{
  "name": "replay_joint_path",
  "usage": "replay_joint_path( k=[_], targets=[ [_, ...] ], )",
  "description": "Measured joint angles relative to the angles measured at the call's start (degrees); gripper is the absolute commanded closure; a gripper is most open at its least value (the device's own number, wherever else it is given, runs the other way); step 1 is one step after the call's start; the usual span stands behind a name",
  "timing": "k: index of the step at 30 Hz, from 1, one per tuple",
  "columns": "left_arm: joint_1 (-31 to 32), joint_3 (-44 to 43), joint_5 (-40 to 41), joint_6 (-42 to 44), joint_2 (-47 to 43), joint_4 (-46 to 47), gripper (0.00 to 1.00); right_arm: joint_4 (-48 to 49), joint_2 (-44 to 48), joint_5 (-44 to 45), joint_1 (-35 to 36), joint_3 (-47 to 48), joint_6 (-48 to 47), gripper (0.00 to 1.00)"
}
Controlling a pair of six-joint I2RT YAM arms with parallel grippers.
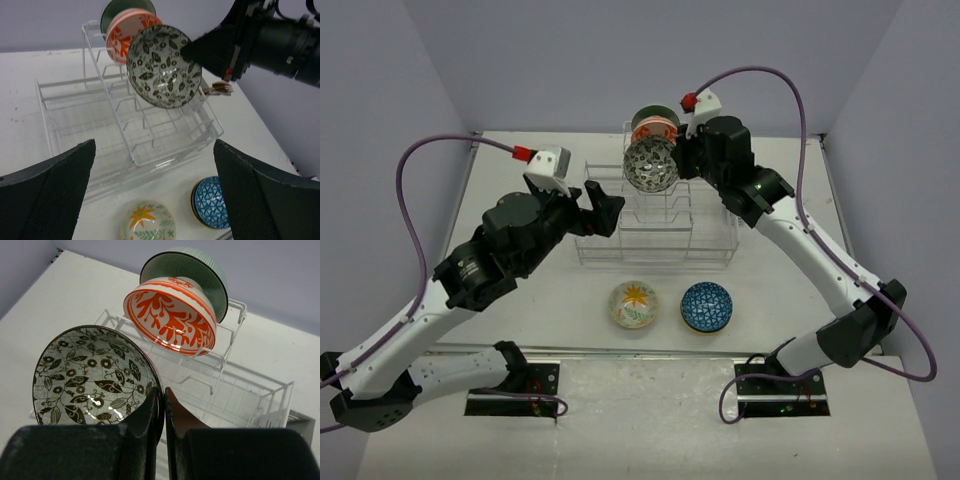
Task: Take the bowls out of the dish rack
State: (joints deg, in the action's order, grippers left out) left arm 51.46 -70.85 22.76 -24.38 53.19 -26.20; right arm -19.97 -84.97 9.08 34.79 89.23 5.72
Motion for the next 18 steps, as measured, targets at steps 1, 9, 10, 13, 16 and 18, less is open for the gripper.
replay_joint_path(
  k=[1,9,10,13,16,18],
  targets=[
    [0.0,-2.2,0.1,0.0,1.8,0.1,0.0,-1.6,0.0,-0.3,0.0,1.0,1.2,1.0],
    [-0.1,-21.1,3.5,-0.8,20.3,-3.3,0.06,-11.8,1.0,-1.2,0.0,6.0,8.5,1.0],
    [-0.1,-22.5,3.7,-1.2,22.3,-4.0,0.08,-13.1,1.2,-1.2,0.0,6.0,9.1,1.0],
    [-0.5,-25.4,3.6,-2.0,26.7,-6.0,0.19,-16.4,1.9,-1.1,0.0,6.0,10.4,1.0],
    [-0.9,-26.2,3.6,-2.2,29.3,-6.9,0.2,-18.5,3.4,-1.0,0.0,6.0,11.4,1.0],
    [-1.3,-26.2,3.6,-2.4,30.0,-7.6,0.2,-19.2,4.8,-0.9,0.1,5.9,11.8,1.0]
  ],
)
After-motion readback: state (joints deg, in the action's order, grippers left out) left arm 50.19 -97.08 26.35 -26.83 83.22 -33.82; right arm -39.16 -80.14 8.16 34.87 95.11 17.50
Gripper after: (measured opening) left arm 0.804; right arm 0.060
